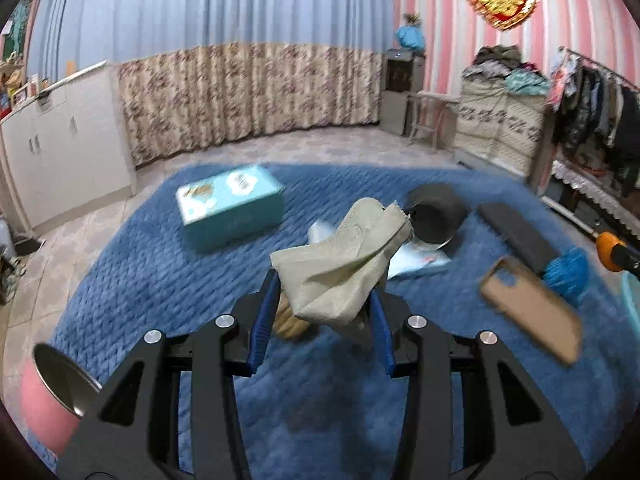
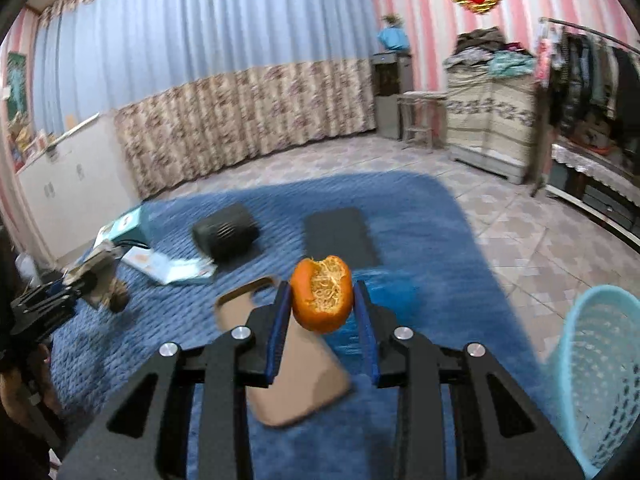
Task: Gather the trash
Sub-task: 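Carry the cloth and orange peel over the blue basket with both tools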
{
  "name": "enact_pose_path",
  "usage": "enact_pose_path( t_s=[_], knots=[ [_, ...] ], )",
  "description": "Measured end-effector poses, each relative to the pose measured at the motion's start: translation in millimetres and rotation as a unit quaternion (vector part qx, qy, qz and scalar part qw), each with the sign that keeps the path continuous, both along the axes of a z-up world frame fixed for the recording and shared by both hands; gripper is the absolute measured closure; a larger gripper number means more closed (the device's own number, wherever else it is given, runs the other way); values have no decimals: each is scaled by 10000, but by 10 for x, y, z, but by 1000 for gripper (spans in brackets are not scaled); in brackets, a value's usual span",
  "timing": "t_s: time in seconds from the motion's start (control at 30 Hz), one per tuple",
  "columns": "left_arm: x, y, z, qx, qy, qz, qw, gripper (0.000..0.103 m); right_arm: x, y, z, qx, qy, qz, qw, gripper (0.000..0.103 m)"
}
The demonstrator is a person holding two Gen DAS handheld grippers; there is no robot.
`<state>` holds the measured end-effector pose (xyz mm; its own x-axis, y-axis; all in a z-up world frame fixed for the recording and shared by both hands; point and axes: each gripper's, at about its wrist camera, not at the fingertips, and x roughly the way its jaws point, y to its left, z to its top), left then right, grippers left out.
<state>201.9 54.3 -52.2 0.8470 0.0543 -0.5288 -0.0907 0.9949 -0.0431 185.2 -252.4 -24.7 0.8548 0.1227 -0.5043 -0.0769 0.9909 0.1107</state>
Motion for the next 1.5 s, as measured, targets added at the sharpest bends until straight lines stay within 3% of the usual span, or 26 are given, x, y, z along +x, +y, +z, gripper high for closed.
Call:
enact_pose_path(
  t_s=[0.27,0.4,0.7,0.93,1.2,1.37,1.5],
  knots=[
    [-55,-609,425,-2,-521,-782,9956,62,-385,-735,212,262,-397,-878,9950,71],
    [-77,-924,533,-173,-577,-1181,9912,62,-641,-1139,263,432,-540,-1290,9892,71],
    [-158,-1911,625,-14,-653,-2093,9757,62,-889,-1754,249,562,-629,-2011,9759,71],
    [-196,-2705,558,-19,-613,-2730,9601,62,-977,-2161,202,261,-419,-2705,9615,71],
    [-127,-3461,425,154,-495,-3220,9453,62,-1108,-2626,60,500,-178,-3191,9462,71],
    [-78,-3819,331,303,-407,-3431,9379,62,-1112,-2819,-28,674,-79,-3300,9415,71],
    [-16,-4054,260,214,-174,-3598,9326,62,-1086,-2881,-104,707,43,-3366,9390,71]
  ],
)
